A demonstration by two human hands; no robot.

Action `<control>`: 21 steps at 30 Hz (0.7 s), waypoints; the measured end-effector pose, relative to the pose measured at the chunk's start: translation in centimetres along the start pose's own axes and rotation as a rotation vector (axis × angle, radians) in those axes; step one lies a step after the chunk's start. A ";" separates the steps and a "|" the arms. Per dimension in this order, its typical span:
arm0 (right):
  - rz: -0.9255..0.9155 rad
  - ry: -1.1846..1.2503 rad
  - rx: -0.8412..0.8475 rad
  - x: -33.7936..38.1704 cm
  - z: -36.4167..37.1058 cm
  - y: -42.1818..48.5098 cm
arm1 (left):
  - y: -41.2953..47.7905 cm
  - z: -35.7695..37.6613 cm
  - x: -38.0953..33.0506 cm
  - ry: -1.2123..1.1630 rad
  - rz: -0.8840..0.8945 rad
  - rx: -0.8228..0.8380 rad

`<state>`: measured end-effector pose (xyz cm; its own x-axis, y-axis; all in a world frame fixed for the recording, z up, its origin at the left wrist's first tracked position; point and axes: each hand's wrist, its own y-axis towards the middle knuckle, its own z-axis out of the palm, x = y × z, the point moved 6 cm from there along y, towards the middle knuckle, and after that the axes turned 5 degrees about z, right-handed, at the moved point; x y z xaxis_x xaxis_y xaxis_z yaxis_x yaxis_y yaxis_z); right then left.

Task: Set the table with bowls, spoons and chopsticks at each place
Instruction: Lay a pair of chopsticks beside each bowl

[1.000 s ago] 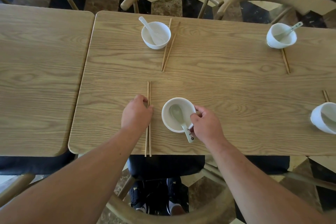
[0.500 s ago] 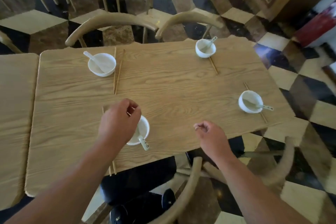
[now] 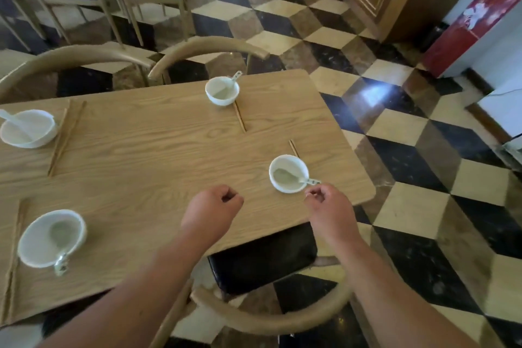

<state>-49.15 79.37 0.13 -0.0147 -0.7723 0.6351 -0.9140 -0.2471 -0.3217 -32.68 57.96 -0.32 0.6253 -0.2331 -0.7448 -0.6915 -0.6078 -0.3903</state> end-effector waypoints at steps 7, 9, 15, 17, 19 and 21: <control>0.006 -0.162 0.121 -5.2 -4.7 10.3 | 2.2 7.4 -0.8 -0.166 -0.221 -0.111; 0.023 -0.221 0.163 -6.2 -4.1 12.2 | 2.1 8.0 -0.1 -0.187 -0.259 -0.125; 0.050 -0.413 0.253 -7.6 -0.5 15.1 | 2.6 9.2 1.9 -0.170 -0.317 -0.123; 0.045 -0.448 0.268 -7.8 0.4 14.8 | 3.0 10.7 2.2 -0.175 -0.329 -0.068; 0.031 -0.466 0.257 -8.0 1.2 14.4 | 3.3 12.3 2.2 -0.166 -0.322 -0.001; 0.014 -0.484 0.234 -8.2 1.9 14.3 | 3.9 13.4 2.0 -0.153 -0.301 0.038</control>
<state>-61.31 81.05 -10.99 0.2126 -0.9445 0.2506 -0.7998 -0.3155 -0.5107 -38.90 65.29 -10.59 0.7439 0.0713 -0.6645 -0.4987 -0.6028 -0.6229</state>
